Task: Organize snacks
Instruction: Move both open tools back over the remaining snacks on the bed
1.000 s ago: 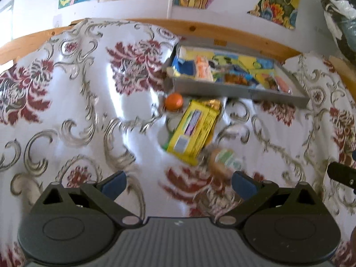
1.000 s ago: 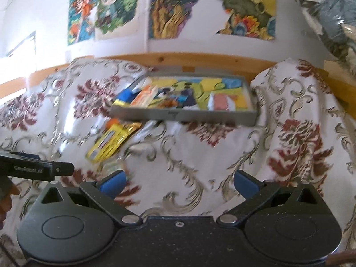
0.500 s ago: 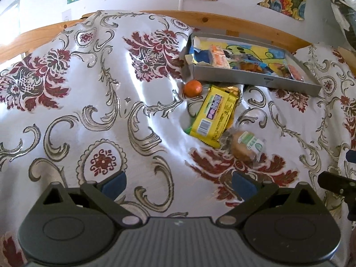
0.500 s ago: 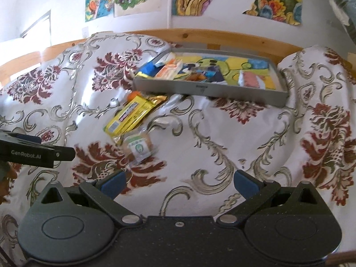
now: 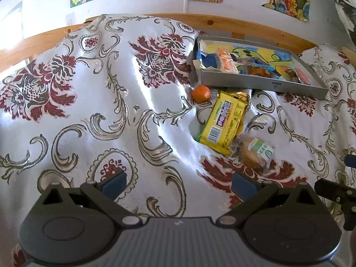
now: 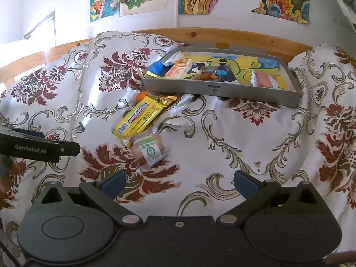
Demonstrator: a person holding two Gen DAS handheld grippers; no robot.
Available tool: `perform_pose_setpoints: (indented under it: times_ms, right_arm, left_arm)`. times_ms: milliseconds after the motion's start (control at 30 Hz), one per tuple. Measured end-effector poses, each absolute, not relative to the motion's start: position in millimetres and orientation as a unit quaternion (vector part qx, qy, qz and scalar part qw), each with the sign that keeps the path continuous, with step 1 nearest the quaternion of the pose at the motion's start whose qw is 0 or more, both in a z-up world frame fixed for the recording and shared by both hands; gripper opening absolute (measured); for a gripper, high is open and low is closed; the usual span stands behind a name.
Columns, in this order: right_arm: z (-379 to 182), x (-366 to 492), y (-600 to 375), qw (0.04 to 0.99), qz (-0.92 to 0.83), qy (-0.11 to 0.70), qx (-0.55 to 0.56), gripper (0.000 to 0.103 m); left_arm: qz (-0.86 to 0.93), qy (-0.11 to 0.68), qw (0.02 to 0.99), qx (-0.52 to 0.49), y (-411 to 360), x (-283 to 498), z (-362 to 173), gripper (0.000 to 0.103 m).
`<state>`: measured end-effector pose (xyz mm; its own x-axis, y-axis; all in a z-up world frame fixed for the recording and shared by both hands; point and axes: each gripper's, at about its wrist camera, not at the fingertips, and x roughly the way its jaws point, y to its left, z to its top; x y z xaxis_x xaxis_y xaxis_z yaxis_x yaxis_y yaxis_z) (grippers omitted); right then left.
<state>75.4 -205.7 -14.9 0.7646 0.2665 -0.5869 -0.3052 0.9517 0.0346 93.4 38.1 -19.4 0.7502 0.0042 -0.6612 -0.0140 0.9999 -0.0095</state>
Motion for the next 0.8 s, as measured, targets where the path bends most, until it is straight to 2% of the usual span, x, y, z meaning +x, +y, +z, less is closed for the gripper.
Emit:
perform_pose_setpoints:
  times_ms: [533,800]
  right_arm:
    - [-17.6,113.5,-198.6,0.947,0.148,0.282,-0.048,0.102]
    - [-34.0,118.6,-175.1,0.94,0.185,0.255,-0.133,0.102]
  left_arm:
    - [-0.015,0.335,0.942,0.018,26.6,131.4,-10.0,0.103]
    - [-0.002,0.346,0.937,0.045,28.4,157.6,-5.2,0.103]
